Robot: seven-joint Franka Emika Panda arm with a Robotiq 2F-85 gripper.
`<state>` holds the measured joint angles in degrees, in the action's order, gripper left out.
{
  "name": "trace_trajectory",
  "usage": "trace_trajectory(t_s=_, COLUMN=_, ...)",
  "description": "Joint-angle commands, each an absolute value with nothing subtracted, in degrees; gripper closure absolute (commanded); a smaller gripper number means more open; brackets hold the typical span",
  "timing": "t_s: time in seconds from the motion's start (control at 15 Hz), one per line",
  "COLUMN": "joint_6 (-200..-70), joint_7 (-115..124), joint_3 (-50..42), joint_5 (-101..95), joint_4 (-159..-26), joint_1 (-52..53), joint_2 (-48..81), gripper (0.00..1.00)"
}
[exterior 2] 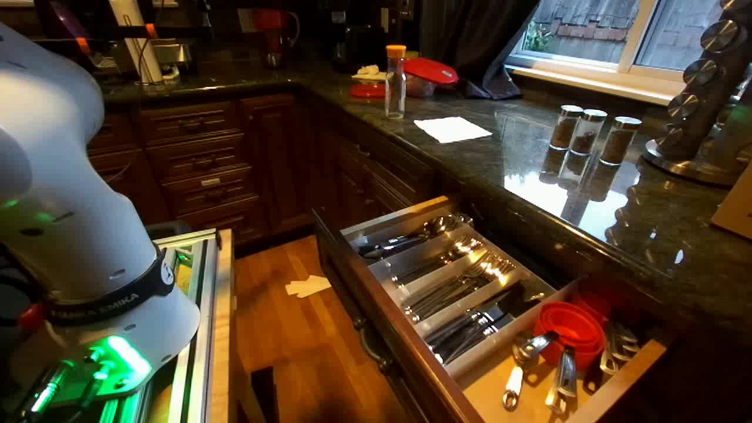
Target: Close the open drawer.
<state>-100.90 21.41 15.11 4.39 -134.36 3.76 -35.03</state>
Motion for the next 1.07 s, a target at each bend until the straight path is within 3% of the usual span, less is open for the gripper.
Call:
trace_trajectory(t_s=0.0, joint_6=-100.8, joint_7=21.7, joint_3=14.7, joint_5=4.1, joint_4=-134.2, joint_1=4.3, joint_2=-34.9, gripper=0.00)
trace_trajectory(t_s=0.47, joint_6=-98.9, joint_7=20.5, joint_3=13.9, joint_5=3.3, joint_4=-134.8, joint_1=4.2, joint_2=-35.5, gripper=0.00)
trace_trajectory(t_s=1.0, joint_6=-93.6, joint_7=7.2, joint_3=5.3, joint_5=-4.6, joint_4=-148.1, joint_1=1.8, joint_2=-39.4, gripper=0.00)
